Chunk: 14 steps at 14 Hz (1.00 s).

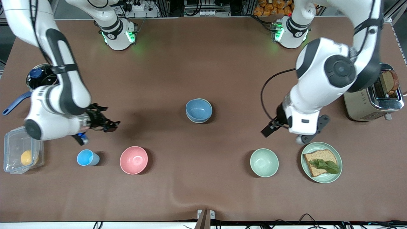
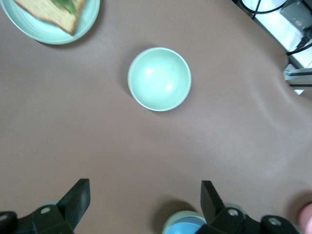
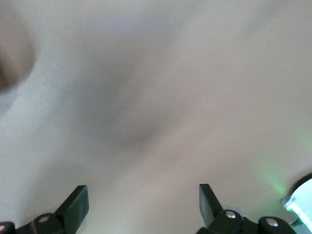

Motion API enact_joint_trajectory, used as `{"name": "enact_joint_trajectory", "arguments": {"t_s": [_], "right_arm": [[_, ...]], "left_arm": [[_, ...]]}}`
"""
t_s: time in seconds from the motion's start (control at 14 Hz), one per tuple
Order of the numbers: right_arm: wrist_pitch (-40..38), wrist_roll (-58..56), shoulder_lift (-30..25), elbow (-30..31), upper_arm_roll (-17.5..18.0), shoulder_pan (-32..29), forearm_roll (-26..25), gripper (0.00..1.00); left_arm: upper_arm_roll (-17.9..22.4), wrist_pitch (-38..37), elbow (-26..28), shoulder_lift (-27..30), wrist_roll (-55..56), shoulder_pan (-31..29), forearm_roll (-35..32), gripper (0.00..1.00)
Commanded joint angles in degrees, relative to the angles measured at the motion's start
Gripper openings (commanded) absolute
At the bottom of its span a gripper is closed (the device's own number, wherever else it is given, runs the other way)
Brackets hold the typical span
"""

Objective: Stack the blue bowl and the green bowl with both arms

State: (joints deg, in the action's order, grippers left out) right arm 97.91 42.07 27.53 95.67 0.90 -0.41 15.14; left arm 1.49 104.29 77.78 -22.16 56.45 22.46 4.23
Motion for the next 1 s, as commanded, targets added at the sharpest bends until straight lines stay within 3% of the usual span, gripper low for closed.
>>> {"name": "enact_joint_trajectory", "arguments": {"t_s": [0.0, 0.29, 0.5, 0.71, 0.93], "right_arm": [[-1.6, -5.2, -2.1, -1.0, 0.9, -2.9, -2.6, 1.00], [-1.7, -14.8, -4.9, -2.8, 0.9, -3.3, -8.6, 1.00], [-2.3, -24.9, -6.1, -5.8, 0.9, -6.0, -9.2, 1.00], [2.2, -26.4, -9.7, -5.9, 1.5, -7.8, -8.8, 1.00], [8.2, -27.7, -13.0, -5.7, 1.5, -5.7, -10.1, 1.00]], "left_arm": [[-0.5, -5.5, 0.3, 3.6, -6.9, -2.2, -3.4, 1.00], [-0.3, -10.9, 0.4, 7.5, -15.5, -4.6, -4.0, 1.00], [-0.4, -16.8, 0.8, 9.9, -20.7, -5.0, -3.9, 1.00], [-0.6, -19.9, 1.3, 12.2, -22.2, -5.9, -3.9, 1.00], [-0.6, -20.0, 5.6, 17.0, -28.6, -6.7, -3.9, 1.00]]}}
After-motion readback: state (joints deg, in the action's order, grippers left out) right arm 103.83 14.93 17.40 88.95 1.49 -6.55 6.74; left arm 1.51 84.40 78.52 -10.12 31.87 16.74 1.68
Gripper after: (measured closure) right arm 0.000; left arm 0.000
